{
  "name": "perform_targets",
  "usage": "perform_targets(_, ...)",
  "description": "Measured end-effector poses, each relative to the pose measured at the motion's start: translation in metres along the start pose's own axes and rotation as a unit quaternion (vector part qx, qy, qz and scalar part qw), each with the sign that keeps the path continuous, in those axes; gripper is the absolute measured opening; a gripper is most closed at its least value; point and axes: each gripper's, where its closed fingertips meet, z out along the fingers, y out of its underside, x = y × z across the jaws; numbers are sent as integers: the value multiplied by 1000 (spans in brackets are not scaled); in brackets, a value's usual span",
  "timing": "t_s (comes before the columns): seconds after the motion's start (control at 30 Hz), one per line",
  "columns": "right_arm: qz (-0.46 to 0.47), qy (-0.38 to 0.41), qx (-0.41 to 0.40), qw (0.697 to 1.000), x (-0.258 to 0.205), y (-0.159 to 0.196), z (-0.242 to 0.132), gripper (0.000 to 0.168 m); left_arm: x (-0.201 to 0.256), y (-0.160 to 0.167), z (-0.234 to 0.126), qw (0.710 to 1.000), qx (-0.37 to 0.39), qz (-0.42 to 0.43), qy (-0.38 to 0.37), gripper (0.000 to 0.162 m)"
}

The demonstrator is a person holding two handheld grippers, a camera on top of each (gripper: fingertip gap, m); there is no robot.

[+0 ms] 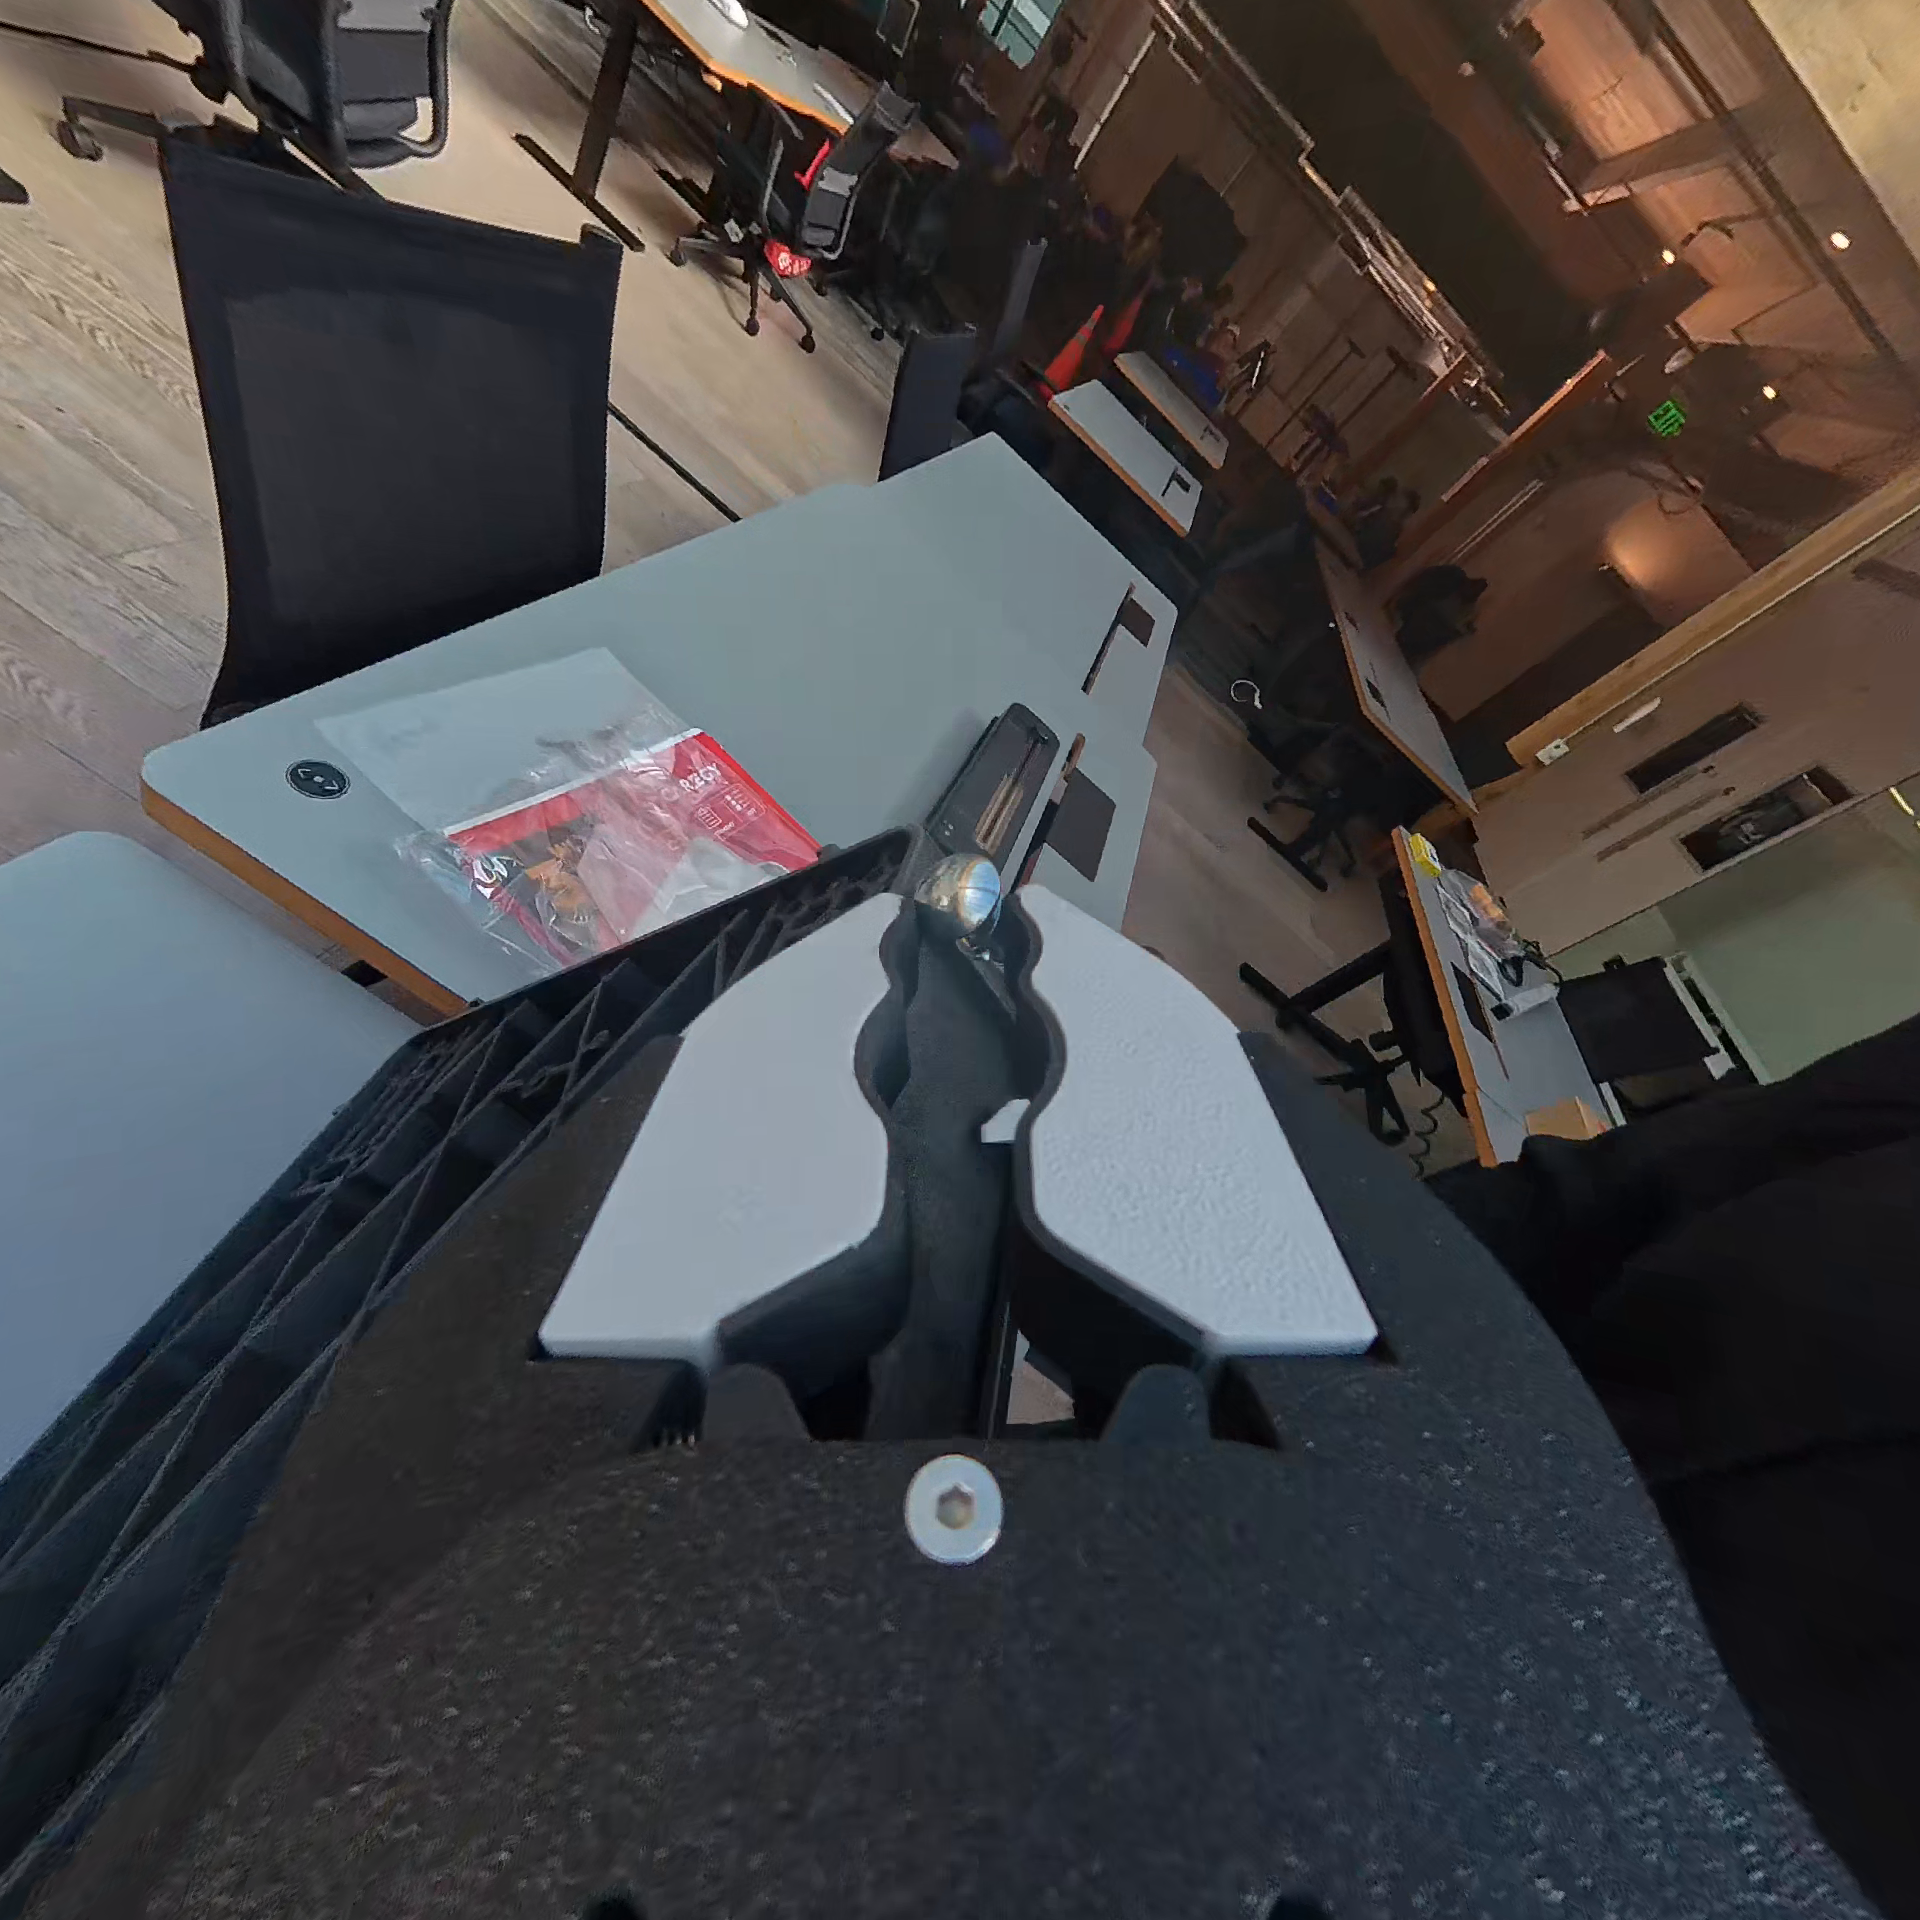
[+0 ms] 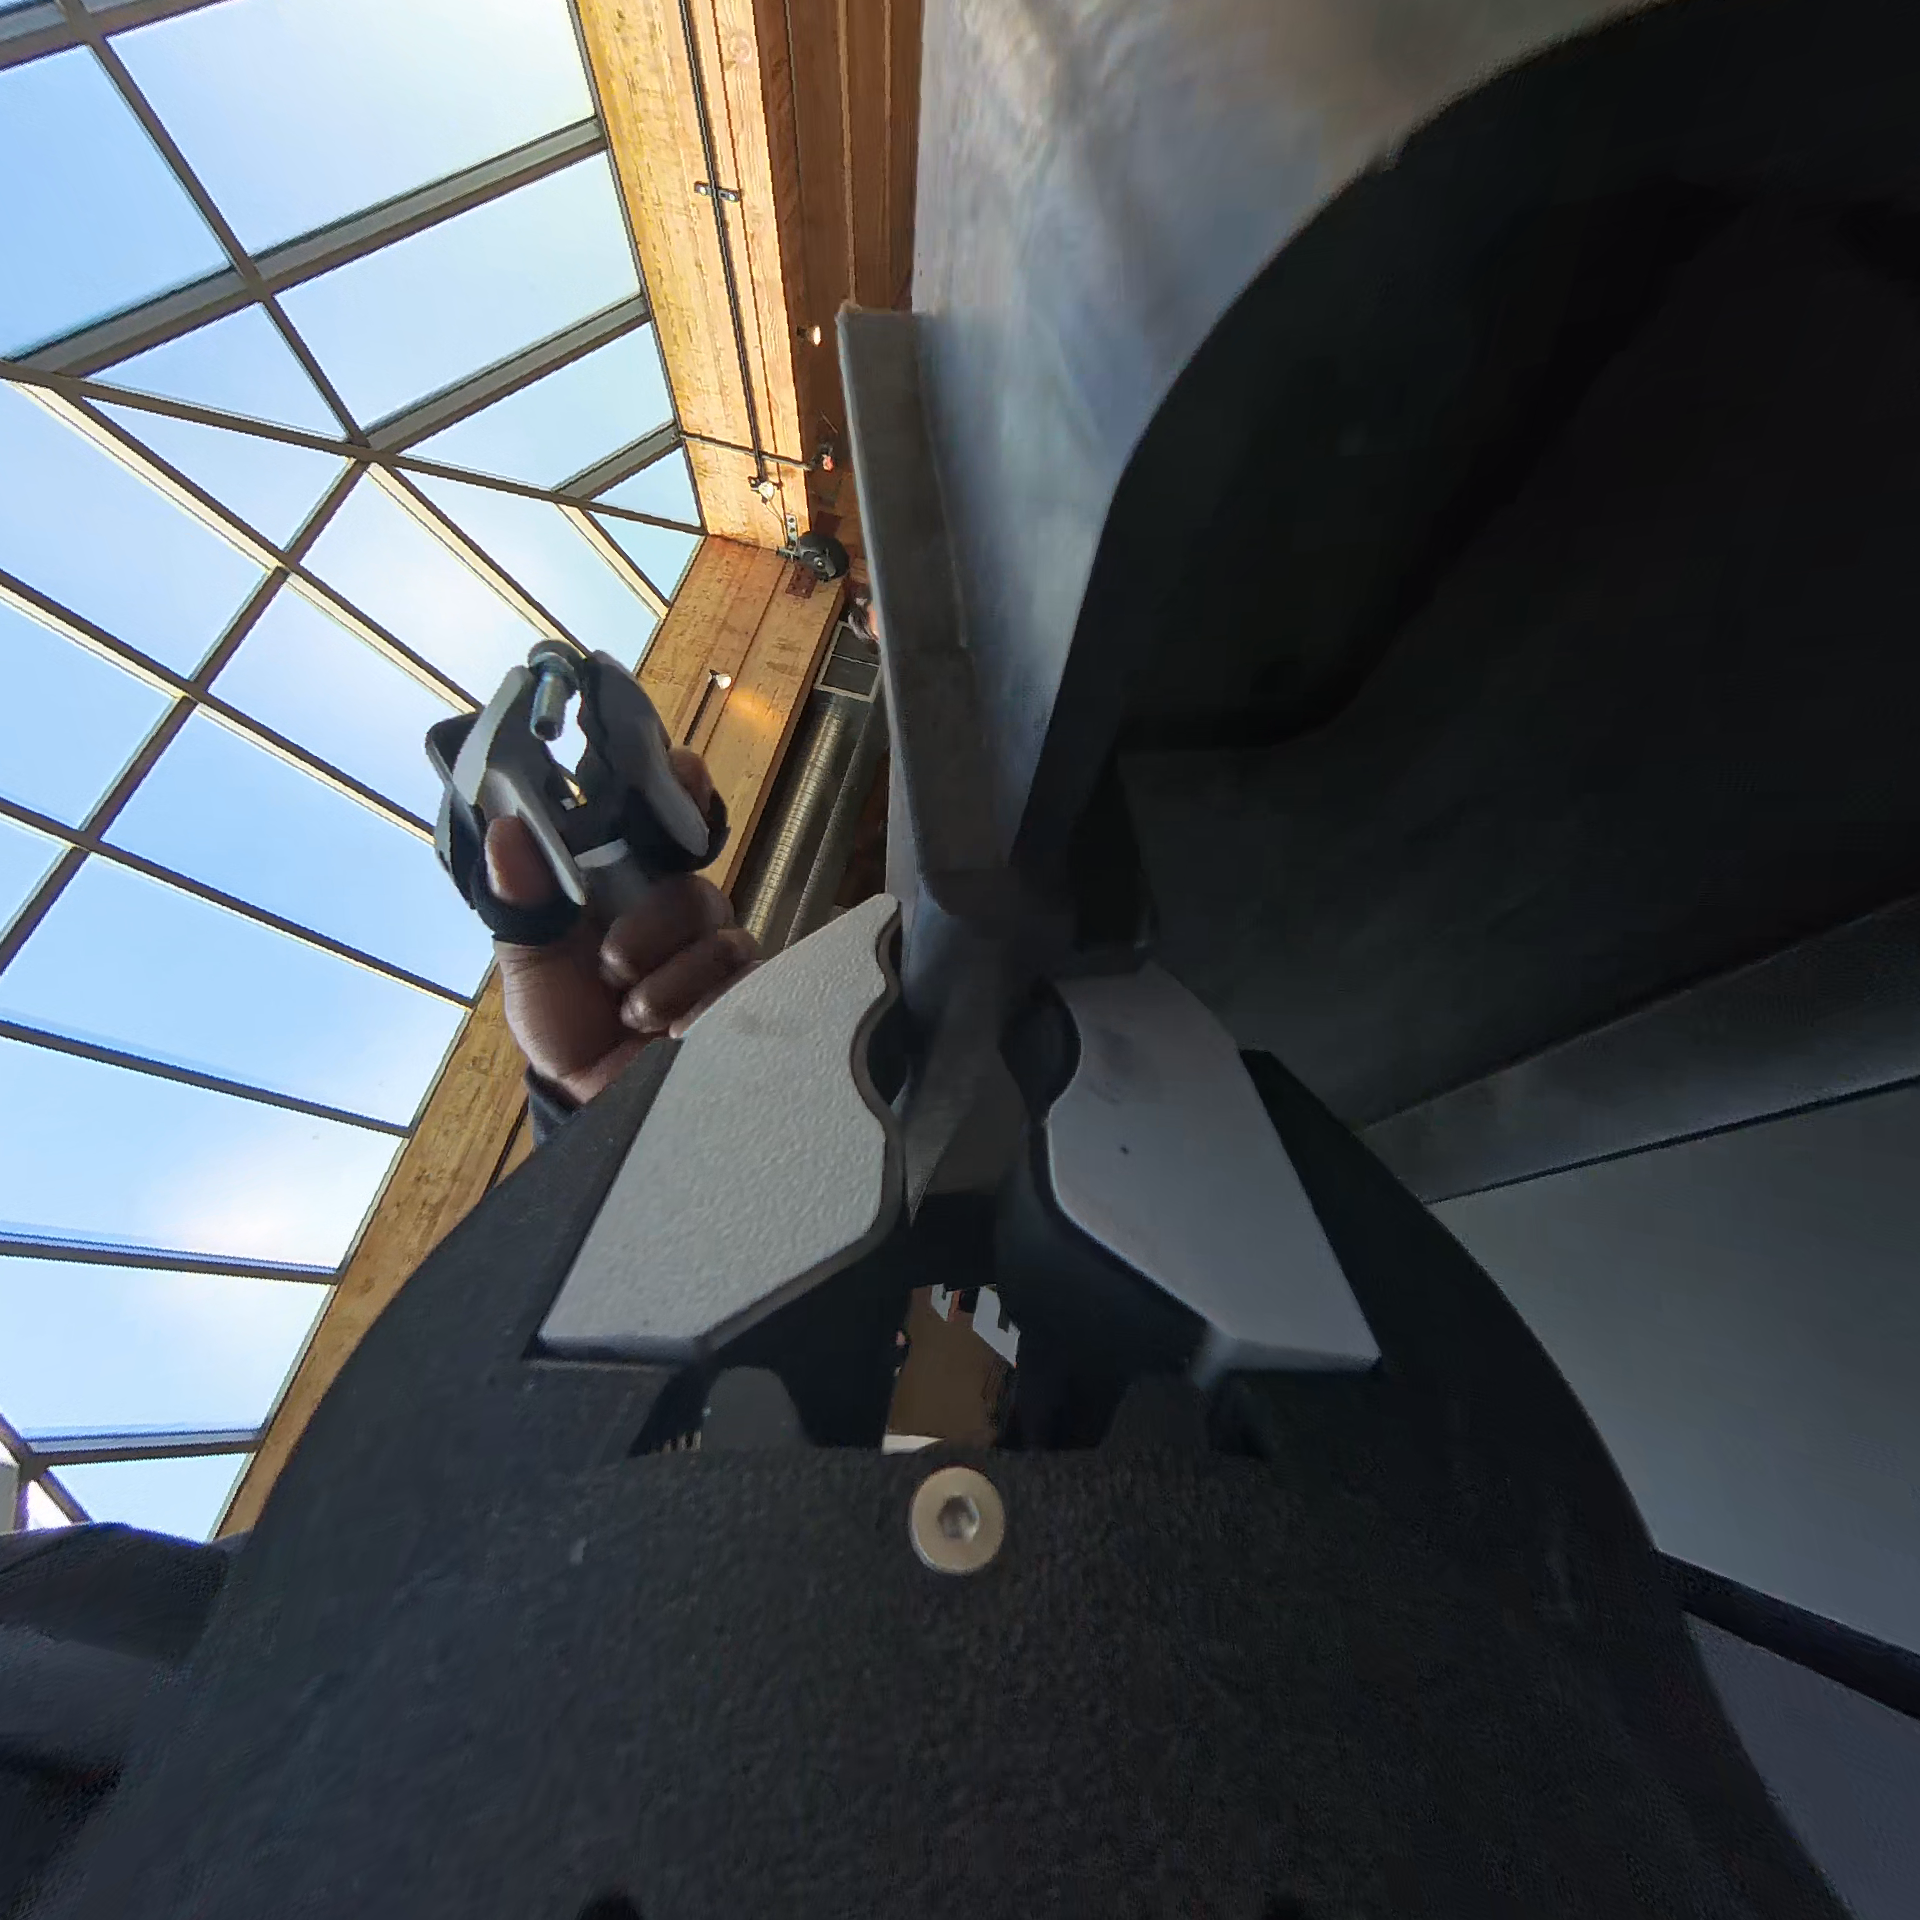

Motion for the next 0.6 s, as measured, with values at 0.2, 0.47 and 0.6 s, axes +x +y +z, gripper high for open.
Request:
perform_targets(0.2, 3, -19, -16, 1000, 4, 20, -29, 15, -20, 18, 54, 997, -74, -20, 30, 15)
perform_targets(0.47, 4, -45, -33, 998, 8, 36, -51, 15, -34, 55, 114, 987, -145, -28, 69, 15)
perform_targets(0.6, 3, -61, -40, 997, 8, 40, -57, 16, -26, 67, 132, 982, -163, -18, 96, 15)
